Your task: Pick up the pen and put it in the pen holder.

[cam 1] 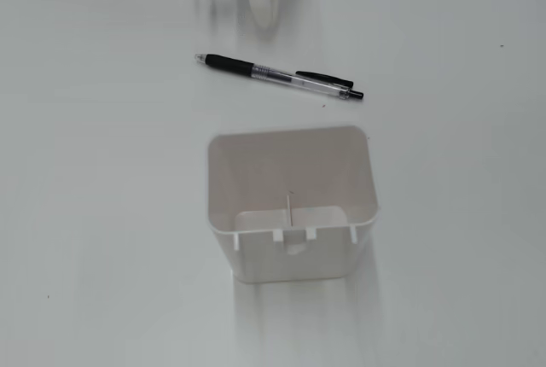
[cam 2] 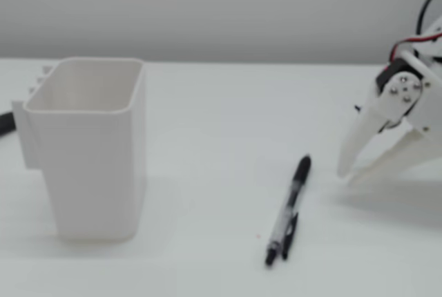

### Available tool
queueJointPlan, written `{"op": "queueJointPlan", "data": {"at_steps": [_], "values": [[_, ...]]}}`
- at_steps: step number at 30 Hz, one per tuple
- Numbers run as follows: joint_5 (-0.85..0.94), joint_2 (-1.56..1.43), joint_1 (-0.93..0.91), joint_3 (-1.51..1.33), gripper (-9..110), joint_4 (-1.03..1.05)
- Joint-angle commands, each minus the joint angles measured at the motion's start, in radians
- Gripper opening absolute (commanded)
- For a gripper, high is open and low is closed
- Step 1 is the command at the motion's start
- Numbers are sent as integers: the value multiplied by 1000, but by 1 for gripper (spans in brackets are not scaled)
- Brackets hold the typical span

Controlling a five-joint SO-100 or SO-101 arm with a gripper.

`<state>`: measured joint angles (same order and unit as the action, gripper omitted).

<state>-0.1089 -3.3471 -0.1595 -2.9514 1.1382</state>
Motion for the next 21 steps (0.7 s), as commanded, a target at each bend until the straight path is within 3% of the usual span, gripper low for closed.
{"op": "queueJointPlan", "data": {"at_steps": [1, 5, 11, 21], "values": [[5, -40, -46, 130, 2, -48], [-3, 112, -55, 268, 6, -60], [-15, 635, -43, 557, 10, -51], [-222, 1384, 95, 1032, 19, 67]]}}
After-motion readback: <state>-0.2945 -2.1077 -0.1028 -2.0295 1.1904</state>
